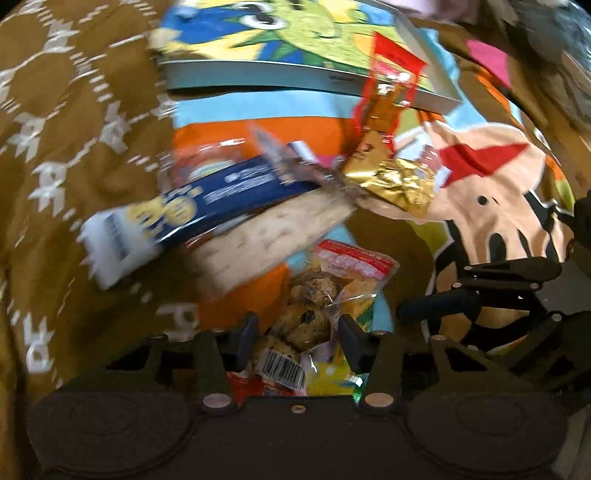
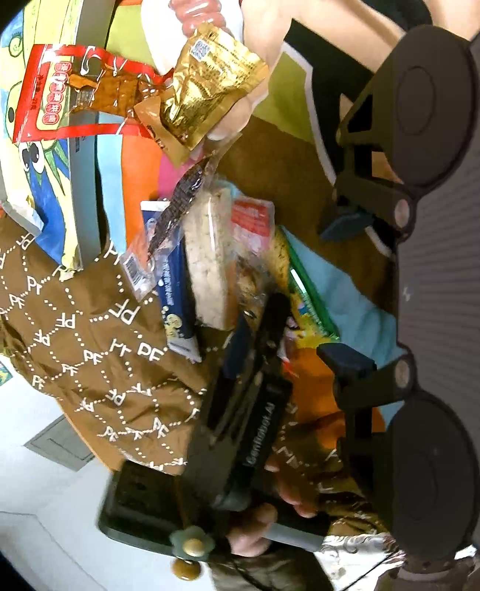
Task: Organize snacks
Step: 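Move the left tool toward the clear cookie bag while the right tool approaches the green-wrapped stick, then grasp the clear bag of brown cookies with the left tool while the right tool grasps the green-wrapped stick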
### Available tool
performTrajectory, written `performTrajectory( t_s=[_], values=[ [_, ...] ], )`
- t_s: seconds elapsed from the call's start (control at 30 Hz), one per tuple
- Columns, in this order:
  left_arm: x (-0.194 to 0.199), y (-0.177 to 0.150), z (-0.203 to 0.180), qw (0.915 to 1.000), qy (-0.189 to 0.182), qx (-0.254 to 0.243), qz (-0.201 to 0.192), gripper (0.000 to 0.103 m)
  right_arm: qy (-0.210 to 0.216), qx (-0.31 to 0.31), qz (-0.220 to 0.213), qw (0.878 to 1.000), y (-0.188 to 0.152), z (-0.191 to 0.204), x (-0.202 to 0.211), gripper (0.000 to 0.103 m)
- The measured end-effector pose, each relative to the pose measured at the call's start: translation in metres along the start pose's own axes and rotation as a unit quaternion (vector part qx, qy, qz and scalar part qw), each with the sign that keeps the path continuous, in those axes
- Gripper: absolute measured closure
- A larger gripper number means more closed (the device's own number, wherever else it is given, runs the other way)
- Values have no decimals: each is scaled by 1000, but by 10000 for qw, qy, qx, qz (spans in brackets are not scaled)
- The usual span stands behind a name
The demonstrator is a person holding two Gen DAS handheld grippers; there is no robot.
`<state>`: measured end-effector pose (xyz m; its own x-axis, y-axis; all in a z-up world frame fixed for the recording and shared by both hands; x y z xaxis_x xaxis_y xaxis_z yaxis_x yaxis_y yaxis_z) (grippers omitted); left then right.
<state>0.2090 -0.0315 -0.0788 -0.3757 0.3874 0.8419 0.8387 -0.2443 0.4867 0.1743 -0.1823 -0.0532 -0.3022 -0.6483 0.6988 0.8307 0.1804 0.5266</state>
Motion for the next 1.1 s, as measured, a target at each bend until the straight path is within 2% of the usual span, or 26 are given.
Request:
performTrajectory(
  t_s=[0.13,0.27,0.4,0.6,0.87,0.97,1.1],
  values=[
    [17,-19,11,9984,462,327,-19,55,179,-183,-63,9997,3,2,-5,40],
    [28,-31,19,9968,649,469,-69,54,316,-479,-96,9983,6,0,-14,44],
    [29,-33,20,9970,661,388,-116,53,405,-876,-189,9952,10,-6,-24,47],
    [26,-34,18,9977,640,167,-111,49,561,-1521,-355,9861,18,-17,-36,60],
    [21,-36,13,9976,696,-74,-10,47,763,-2115,-493,9732,27,-28,-45,59],
    [18,-37,12,9965,813,-164,34,51,924,-2474,-512,9631,28,-36,-46,59],
    [18,-36,12,9958,907,-81,93,54,884,-2609,-587,9595,29,-42,-43,63]
  ],
)
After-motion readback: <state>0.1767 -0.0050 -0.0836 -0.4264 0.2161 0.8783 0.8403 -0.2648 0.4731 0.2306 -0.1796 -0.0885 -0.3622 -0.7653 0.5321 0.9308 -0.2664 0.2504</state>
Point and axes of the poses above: each gripper's, at about its wrist camera, not at the fingertips, and x roughly against the way its jaws point, z to its left, y to its top, the point moved 7 cm from there along -x, roughly the way its jaws point, and after that the axes turned 6 degrees about -x, right-handed, at the moved point
